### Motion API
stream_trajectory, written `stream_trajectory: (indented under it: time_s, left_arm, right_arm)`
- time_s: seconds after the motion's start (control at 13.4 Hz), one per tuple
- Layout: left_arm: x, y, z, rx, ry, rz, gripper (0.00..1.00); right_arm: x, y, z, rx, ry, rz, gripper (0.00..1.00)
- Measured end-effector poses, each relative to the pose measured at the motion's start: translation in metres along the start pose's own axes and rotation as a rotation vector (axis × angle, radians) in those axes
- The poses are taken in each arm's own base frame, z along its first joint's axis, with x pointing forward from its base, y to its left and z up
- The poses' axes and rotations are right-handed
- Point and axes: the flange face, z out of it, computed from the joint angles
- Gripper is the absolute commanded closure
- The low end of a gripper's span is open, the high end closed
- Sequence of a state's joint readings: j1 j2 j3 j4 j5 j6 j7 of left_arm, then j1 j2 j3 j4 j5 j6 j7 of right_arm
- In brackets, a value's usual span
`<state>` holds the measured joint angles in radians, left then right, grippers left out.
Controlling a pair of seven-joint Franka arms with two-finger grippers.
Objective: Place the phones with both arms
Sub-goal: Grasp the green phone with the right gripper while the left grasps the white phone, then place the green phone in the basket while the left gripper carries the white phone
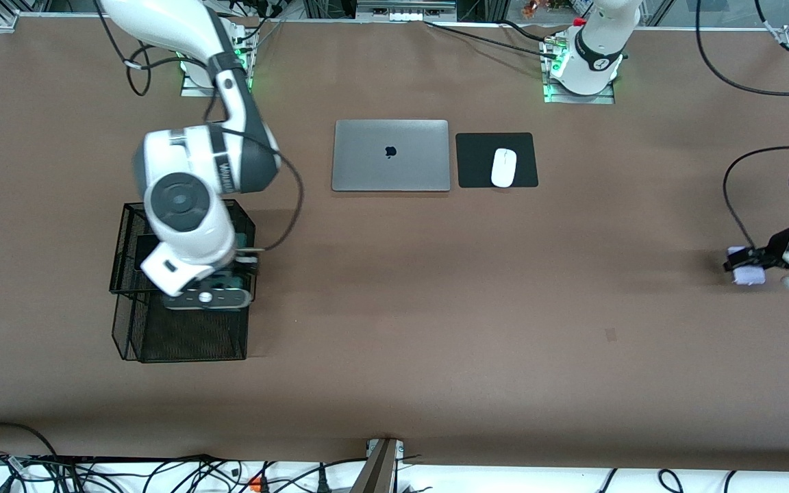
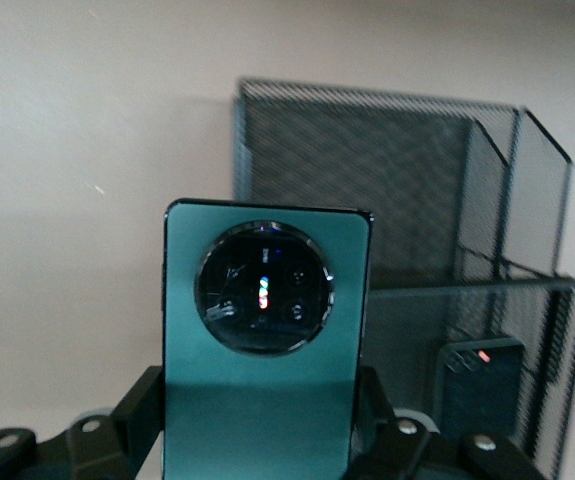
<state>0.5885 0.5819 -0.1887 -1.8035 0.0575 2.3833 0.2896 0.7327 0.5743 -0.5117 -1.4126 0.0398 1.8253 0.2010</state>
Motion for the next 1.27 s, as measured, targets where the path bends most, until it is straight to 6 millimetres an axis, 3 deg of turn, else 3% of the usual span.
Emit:
stream_trajectory:
  time_s: [0.3, 0.52, 0.75, 1.04, 1.27]
  left_arm:
    - [0.034, 0.166, 0.007, -0.007, -0.021, -0.047, 1.00]
    - [0.035, 0.312, 0.009, -0.007, -0.030, -0.028, 1.00]
    - [0.008, 0.443, 0.013, 0.006, -0.068, -0.026, 1.00]
    - [-0.058, 0.600, 0.027, 0.037, -0.069, -0.056, 1.00]
    - [-0.106, 0.696, 0.035, 0.026, -0.057, -0.053, 1.00]
  right_arm:
    - [-0.034, 0.061, 0.026, 0.058, -0.041, 0.008, 1.00]
    - [-0.068, 0.077, 0.068, 0.118, 0.012, 0.011, 1.00]
    - [-0.091, 0.075, 0.103, 0.127, 0.006, 0.007, 1.00]
    - [-0.093, 0.072, 0.108, 0.132, 0.016, 0.006, 1.00]
    - [-0.088, 0.070, 0.106, 0.136, 0.063, 0.006, 1.00]
